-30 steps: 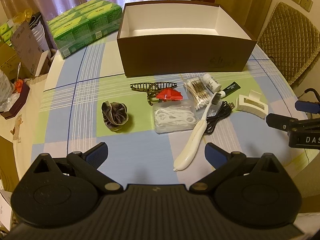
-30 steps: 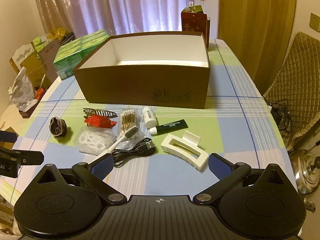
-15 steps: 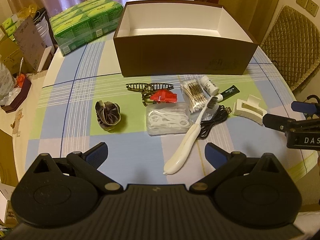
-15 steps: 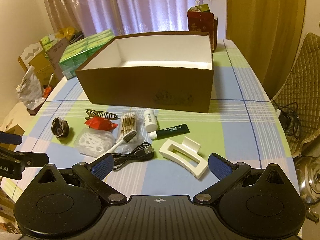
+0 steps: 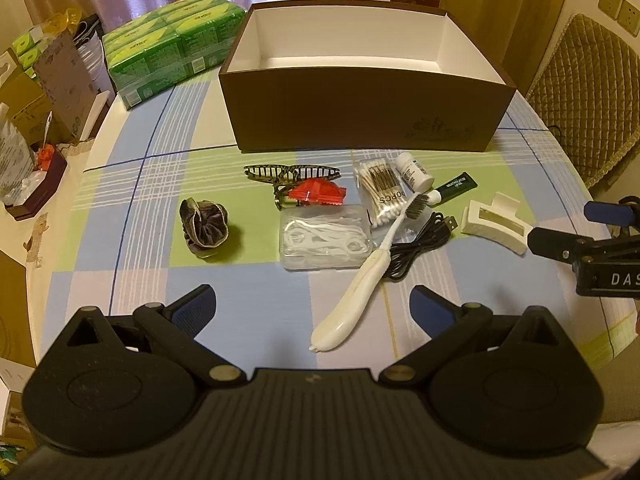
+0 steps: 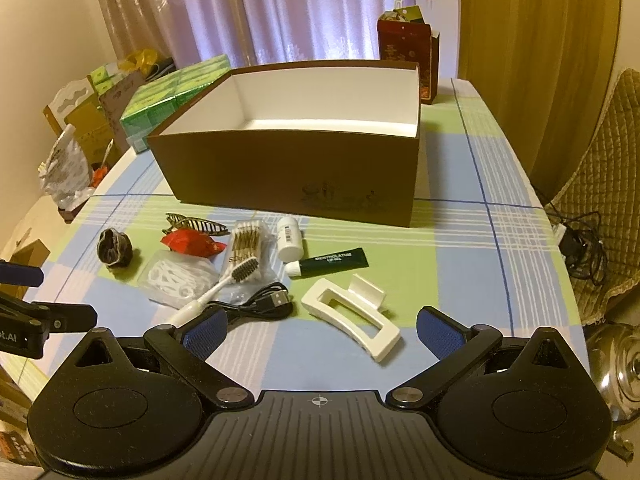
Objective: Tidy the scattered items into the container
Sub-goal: 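Move both tools toward the items lying in front of the brown box, then close the left tool on the white toothbrush handle and lift it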
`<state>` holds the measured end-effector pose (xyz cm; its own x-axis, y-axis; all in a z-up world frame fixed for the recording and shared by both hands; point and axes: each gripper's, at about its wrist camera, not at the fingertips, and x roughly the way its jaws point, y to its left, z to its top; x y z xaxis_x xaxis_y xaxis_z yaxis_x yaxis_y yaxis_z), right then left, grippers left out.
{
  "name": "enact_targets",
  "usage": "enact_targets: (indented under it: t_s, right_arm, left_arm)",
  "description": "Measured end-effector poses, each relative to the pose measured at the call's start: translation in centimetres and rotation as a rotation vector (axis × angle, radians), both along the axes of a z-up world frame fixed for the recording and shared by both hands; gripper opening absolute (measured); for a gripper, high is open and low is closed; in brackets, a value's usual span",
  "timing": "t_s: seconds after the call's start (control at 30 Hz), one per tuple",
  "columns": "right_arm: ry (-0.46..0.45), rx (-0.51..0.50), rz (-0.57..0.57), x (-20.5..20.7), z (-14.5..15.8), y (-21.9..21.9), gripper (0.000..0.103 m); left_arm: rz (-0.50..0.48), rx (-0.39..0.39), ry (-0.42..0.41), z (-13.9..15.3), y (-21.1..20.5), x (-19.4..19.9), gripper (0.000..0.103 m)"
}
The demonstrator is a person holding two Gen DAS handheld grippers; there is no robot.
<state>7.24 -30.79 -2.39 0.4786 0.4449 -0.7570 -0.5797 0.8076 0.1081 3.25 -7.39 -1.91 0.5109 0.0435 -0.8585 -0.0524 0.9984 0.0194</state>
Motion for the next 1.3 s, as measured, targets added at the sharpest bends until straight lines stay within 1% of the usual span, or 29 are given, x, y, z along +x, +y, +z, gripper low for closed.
enact_targets:
  t_s: [0.3, 0.53, 0.67, 0.73, 0.8, 0.9, 1.0, 1.03, 1.17, 1.23, 1.3]
  right_arm:
    - [0.021, 0.005, 0.011, 0.5, -0.7, -1.0, 0.103]
    - [-0.02, 0.014, 0.031, 0.6, -1.0, -1.5, 0.103]
    - [-0.019, 0.012, 0.045, 1.0, -1.4, -1.8, 0.103]
    - [-0.011, 0.018, 0.063, 1.2, -1.7, -2.0, 0.103]
    - [0.001, 0.019, 0.072, 1.4, -2.1, -2.1, 0.103]
    - [0.023, 0.015, 0.067, 1.6, -2.8, -2.3, 0.103]
    - [0.039, 0.002, 0.067, 1.9, -3.3, -2.3, 0.103]
    - [0.042, -0.003, 0.069, 2.0, -3.5, -2.3, 0.103]
    - [0.053, -0.015, 0.067, 2.4, -4.0, -2.4, 0.103]
    - [0.059, -0.016, 0.064, 2.7, -4.2, -2.5, 0.103]
    - [0.063, -0.019, 0.063, 3.0, -4.3, -2.6, 0.103]
  left_arm:
    - [0.005, 0.004, 0.006, -0.8, -0.4, 0.0, 0.102]
    - [-0.002, -0.012, -0.018, -1.3, -0.4, -0.1, 0.101]
    - [-0.008, 0.021, -0.04, -2.0, -0.4, -0.2, 0.101]
    - [-0.019, 0.032, -0.044, -2.3, -0.4, -0.1, 0.101]
    - [-0.035, 0.024, -0.04, -2.7, -0.5, 0.0, 0.101]
    - [-0.088, 0.03, -0.042, -3.6, -0.9, 0.3, 0.1]
    - [-0.137, 0.034, -0.024, -4.7, -1.3, 0.8, 0.098]
    - [-0.153, 0.029, -0.018, -5.0, -1.3, 0.9, 0.094]
    - [-0.184, -0.003, 0.013, -6.5, -1.3, 1.8, 0.083]
    - [-0.194, -0.006, 0.032, -7.2, -1.2, 2.3, 0.071]
    - [-0.213, -0.012, 0.045, -7.7, -1.1, 2.7, 0.066]
